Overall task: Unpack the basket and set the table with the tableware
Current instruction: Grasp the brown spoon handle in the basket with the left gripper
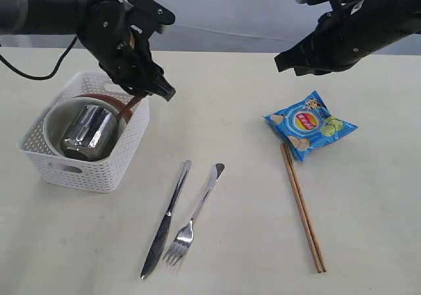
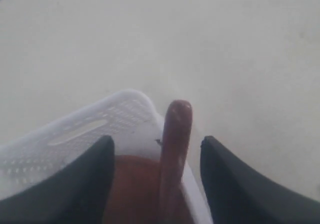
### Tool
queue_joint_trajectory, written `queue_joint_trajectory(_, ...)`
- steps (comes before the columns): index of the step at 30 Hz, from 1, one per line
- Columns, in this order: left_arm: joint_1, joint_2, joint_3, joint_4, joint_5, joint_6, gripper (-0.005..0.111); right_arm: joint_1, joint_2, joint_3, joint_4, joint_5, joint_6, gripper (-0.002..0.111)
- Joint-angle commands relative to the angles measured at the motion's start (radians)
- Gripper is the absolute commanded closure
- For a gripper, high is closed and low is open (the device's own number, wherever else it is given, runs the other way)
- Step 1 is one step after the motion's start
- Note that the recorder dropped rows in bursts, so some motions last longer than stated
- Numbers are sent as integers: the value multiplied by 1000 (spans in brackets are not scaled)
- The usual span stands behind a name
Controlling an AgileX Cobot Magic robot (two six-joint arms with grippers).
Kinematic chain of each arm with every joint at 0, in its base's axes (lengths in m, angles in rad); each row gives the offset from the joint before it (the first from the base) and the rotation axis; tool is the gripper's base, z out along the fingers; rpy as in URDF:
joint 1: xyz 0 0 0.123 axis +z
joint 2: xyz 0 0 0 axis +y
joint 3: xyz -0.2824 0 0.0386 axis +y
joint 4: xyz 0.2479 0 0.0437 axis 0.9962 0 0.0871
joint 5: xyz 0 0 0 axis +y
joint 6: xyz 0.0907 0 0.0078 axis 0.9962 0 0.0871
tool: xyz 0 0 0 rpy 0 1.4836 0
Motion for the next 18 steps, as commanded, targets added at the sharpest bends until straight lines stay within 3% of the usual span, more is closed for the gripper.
queue_joint_trajectory(1,54,-1,-7,-162,8,128,57,-7,3,4,5,-14,0,109)
queue_joint_trajectory(4,61,1,-7,-225,-11,183,57,-7,3,4,5,-21,0,109)
queue_joint_trajectory(18,61,31,-7,-227,-10,187,57,-7,3,4,5,-30,2,109)
